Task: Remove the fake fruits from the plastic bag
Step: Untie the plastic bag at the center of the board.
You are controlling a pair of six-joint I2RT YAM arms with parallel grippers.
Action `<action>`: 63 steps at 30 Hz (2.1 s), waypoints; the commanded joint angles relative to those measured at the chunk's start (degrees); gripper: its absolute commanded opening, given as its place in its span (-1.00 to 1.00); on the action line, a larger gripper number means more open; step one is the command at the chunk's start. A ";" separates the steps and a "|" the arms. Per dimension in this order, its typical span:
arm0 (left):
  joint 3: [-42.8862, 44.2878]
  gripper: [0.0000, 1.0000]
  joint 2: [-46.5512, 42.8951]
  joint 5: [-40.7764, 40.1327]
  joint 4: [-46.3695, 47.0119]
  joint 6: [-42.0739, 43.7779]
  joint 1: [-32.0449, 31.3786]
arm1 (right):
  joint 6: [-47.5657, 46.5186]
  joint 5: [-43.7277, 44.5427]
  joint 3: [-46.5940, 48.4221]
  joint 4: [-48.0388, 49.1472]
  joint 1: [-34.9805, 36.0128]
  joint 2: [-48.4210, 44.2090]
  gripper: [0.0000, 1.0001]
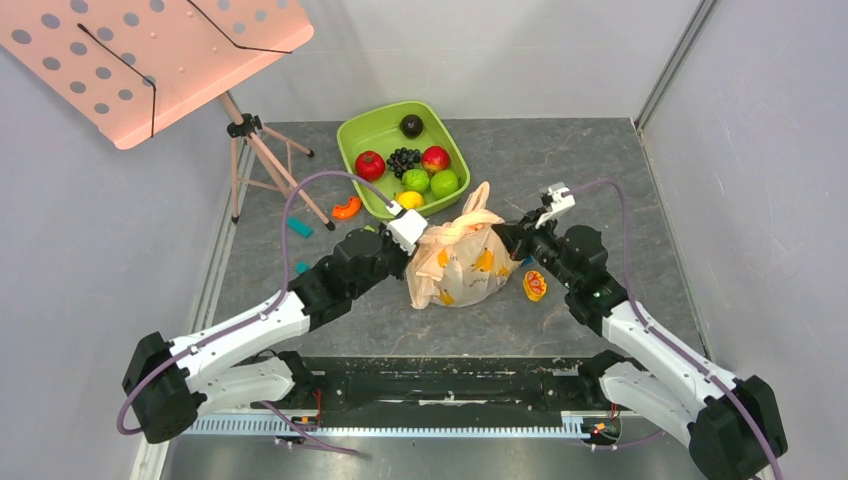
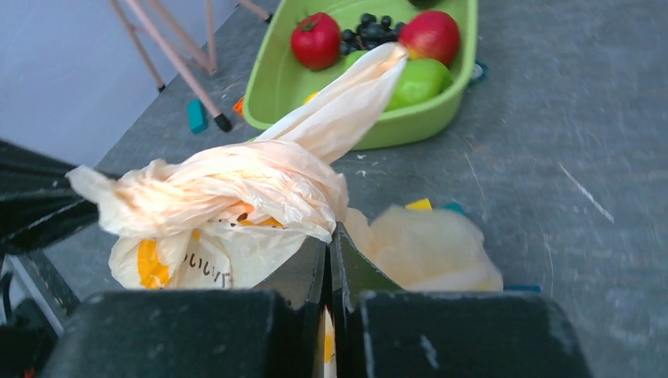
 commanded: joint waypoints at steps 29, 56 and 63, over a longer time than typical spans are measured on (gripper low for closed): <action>1.95 0.41 -7.30 18.63 -4.29 13.16 -0.20 | 12.77 5.03 -10.86 7.58 -0.63 -7.32 -1.00; 15.41 0.26 15.01 10.60 -4.95 38.79 -4.60 | 6.68 2.11 -11.08 3.91 -0.59 -10.34 -1.00; 16.79 -0.65 17.05 11.30 -8.49 38.83 -4.25 | 5.27 1.99 -11.51 3.30 -0.68 -11.79 -1.00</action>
